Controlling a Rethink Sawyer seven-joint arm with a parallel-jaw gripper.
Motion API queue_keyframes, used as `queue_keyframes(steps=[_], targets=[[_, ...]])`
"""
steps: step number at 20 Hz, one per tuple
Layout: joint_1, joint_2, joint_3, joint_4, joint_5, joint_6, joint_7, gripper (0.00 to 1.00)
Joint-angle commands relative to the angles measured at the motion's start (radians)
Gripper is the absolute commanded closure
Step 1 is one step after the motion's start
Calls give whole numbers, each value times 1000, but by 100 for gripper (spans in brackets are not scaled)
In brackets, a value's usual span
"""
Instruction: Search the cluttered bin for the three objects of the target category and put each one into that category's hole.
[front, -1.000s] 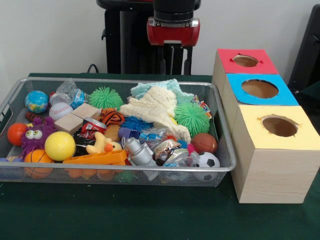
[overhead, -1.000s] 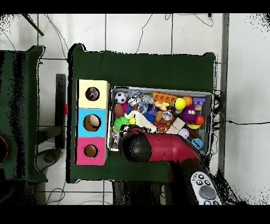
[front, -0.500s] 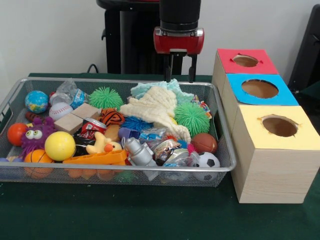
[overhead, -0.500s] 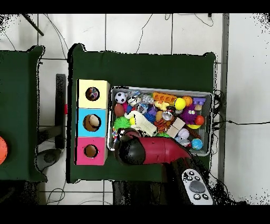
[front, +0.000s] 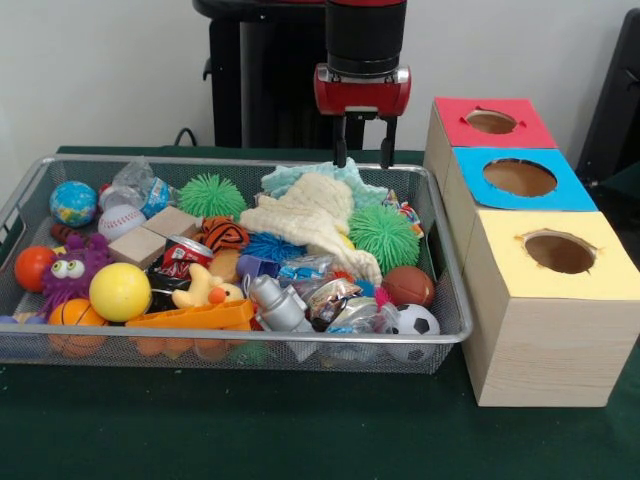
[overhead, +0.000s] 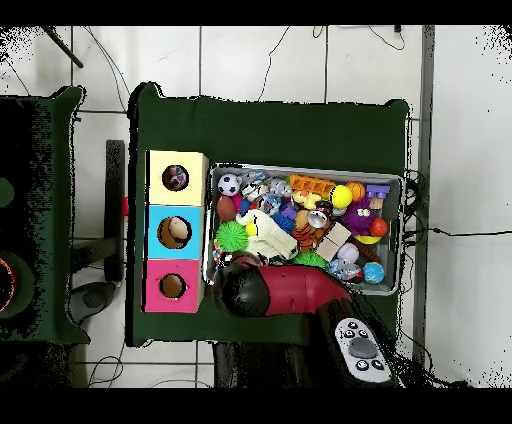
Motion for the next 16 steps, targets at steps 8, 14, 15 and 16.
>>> queue_keyframes(steps=[8,14,15,16], targets=[[44,81,-9,-23,12,-101,153,0],[48,77,-8,-29,21,-94,149,0],[50,85,-8,-37,21,-96,149,0],[52,100,-10,-51,19,-103,147,0]])
